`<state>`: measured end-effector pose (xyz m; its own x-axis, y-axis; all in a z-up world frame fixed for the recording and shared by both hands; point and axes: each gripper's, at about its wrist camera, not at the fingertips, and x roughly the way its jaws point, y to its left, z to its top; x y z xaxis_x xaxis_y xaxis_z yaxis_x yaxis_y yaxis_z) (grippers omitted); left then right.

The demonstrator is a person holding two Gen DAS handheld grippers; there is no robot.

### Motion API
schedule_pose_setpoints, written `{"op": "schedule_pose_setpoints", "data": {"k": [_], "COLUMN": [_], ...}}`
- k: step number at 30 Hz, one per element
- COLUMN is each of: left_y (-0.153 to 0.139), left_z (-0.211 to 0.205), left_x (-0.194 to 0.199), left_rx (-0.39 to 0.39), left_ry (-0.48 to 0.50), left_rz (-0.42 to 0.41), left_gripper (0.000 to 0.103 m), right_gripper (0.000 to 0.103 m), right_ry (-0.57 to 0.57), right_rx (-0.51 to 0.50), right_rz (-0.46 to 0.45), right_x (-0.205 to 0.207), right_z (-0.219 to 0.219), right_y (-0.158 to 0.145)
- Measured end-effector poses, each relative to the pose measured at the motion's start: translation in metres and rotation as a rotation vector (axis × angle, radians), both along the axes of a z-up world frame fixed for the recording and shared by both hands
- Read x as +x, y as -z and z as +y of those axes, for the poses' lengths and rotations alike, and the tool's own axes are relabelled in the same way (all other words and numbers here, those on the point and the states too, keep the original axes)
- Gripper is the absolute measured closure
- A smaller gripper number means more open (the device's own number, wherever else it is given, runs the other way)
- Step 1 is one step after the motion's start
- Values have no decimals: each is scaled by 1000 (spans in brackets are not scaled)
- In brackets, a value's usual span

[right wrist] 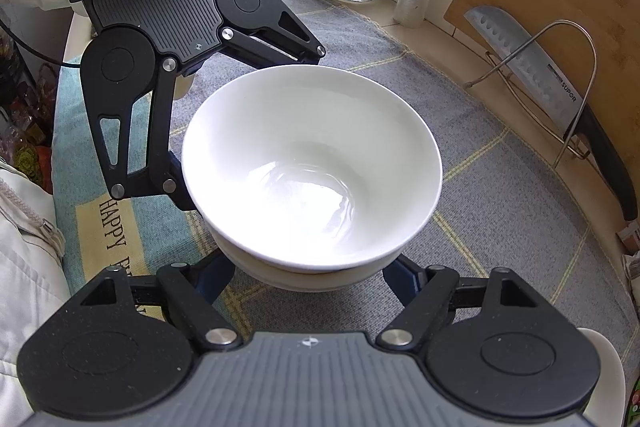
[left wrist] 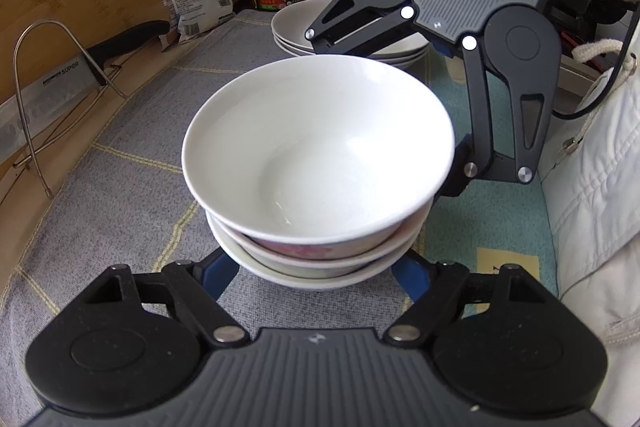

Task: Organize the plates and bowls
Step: 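Lift the bowl stack off the mat with both tools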

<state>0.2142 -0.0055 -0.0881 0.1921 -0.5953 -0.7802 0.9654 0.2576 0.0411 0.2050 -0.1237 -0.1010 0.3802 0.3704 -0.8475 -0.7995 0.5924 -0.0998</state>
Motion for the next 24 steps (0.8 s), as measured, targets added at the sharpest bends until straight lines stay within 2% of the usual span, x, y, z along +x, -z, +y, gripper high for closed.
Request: {"op": "schedule_pose_setpoints", "data": {"k": [24], "left_y": [-2], "left_z": [0], "left_x": [4], "left_rx": [2], "left_ry": [-16], "left_rz": [17], "left_gripper": [21], "right_gripper": [19], "right_ry": [20], "right_rx": [-1], "right_rz": [-23], "right_x": [-8], "right_z": [1], "right_y": [0]}}
